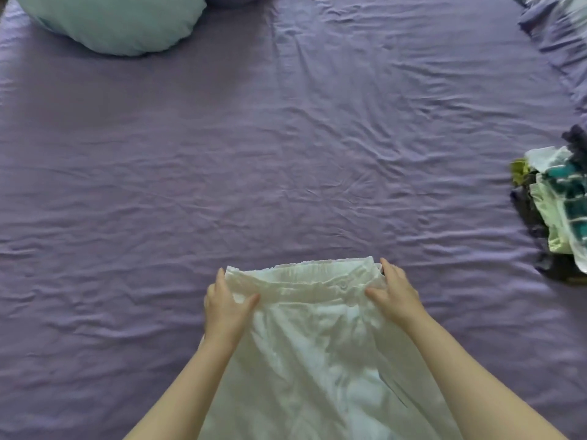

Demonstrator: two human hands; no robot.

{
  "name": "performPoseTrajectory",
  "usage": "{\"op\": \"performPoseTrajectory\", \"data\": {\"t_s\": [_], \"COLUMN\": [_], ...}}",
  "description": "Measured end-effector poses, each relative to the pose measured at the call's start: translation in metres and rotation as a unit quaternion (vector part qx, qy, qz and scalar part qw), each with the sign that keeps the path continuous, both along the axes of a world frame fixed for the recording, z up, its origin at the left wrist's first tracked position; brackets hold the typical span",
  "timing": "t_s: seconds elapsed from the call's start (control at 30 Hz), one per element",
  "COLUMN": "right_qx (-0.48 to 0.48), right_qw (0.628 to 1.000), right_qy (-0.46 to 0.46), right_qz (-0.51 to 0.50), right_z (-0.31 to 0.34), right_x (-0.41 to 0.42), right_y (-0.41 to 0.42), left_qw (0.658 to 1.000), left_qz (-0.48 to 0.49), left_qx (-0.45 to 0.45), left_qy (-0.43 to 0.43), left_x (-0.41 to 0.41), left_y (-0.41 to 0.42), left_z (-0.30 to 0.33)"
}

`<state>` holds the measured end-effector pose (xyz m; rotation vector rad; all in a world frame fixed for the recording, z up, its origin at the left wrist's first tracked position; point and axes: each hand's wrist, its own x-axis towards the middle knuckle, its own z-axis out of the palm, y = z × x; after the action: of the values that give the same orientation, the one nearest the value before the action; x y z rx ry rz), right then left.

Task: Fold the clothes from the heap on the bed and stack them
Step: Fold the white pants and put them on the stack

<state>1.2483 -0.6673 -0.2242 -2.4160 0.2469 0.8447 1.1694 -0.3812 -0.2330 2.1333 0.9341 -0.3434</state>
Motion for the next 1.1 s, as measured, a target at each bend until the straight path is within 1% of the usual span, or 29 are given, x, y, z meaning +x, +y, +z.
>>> {"op": "performPoseTrajectory", "data": {"t_s": [0.07,0.13,0.23,0.33,0.43,0.5,0.57,0.63,0.7,0.73,0.83,0.93,1.0,1.1], "right_qx": [-0.006,-0.023,-0.032,-0.063,-0.088,-0.077,-0.057,-0.096,-0.146,-0.151,-0.132,-0.146,-0.163,-0.150], "right_qw": [1.000,0.999,0.993,0.978,0.964,0.961,0.970,0.972,0.961,0.959,0.958,0.934,0.927,0.939], "right_qy": [-0.008,-0.045,-0.114,-0.196,-0.249,-0.264,-0.232,-0.214,-0.231,-0.227,-0.179,-0.164,-0.159,-0.124], "right_qz": [0.004,0.015,-0.010,-0.015,-0.027,-0.040,-0.044,0.003,0.051,0.078,0.182,0.283,0.296,0.283], "right_z": [0.000,0.004,0.018,0.030,0.036,0.033,0.028,0.021,0.013,0.008,-0.002,-0.009,-0.008,-0.005], "right_x": [-0.001,-0.001,0.011,0.037,0.068,0.087,0.095,0.085,0.055,0.035,-0.034,-0.090,-0.110,-0.119], "right_y": [0.002,-0.001,-0.010,-0.016,-0.011,-0.004,0.003,0.010,0.017,0.021,0.038,0.043,0.032,0.015], "left_qw": [0.998,0.990,0.983,0.972,0.981,0.991,0.995,0.998,1.000,0.999,0.996,0.991,0.988,0.988], "left_qz": [-0.053,-0.087,-0.105,-0.122,-0.086,-0.042,-0.013,0.013,0.021,0.020,0.011,0.021,0.020,0.021], "left_qx": [0.046,0.114,0.143,0.175,0.151,0.086,0.024,0.001,0.019,0.033,0.064,0.060,0.057,0.064], "left_qy": [0.001,0.002,-0.055,-0.095,-0.091,-0.097,-0.092,-0.055,-0.005,0.013,0.067,0.116,0.143,0.139], "left_x": [-0.007,-0.012,-0.003,0.029,0.071,0.096,0.111,0.109,0.091,0.076,0.029,-0.011,-0.034,-0.057], "left_y": [0.001,0.006,0.013,0.015,0.016,0.016,0.015,0.015,0.017,0.018,0.023,0.029,0.036,0.044], "left_z": [-0.001,0.000,0.010,0.021,0.024,0.019,0.013,0.008,0.003,0.000,-0.001,0.001,0.002,0.007]}}
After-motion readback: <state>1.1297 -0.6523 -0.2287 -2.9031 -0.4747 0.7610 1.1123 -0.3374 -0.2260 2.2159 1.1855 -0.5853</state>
